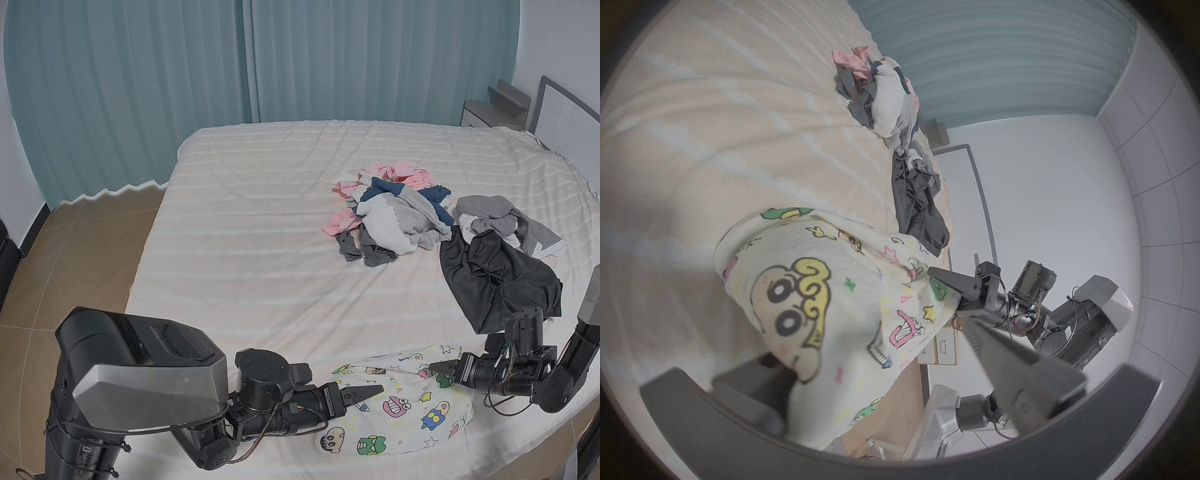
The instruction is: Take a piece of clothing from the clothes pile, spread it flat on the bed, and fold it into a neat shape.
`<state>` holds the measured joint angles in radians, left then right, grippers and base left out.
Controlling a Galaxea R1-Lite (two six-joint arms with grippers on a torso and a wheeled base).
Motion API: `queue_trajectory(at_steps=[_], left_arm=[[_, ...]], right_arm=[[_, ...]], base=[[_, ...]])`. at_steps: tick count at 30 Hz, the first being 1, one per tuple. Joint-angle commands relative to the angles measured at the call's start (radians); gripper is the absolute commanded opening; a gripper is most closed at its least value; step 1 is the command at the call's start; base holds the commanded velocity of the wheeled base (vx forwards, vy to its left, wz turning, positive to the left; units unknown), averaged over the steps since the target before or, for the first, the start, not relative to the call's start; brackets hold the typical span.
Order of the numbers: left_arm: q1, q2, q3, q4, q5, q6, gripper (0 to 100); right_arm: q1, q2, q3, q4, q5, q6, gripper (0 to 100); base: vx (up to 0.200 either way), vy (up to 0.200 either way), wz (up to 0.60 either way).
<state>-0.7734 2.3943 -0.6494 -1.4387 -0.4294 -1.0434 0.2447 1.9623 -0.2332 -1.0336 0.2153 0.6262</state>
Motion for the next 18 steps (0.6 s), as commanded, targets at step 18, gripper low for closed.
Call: queue_trajectory(at_steps=[18], left_arm=[[0.361, -0.305, 0.326, 0.000, 0.118, 0.210, 100]], right_arm=[[-0.162, -0.399, 0.103, 0.014, -0.143, -0.008, 100]], base=[[0.000, 0.000, 0.00]])
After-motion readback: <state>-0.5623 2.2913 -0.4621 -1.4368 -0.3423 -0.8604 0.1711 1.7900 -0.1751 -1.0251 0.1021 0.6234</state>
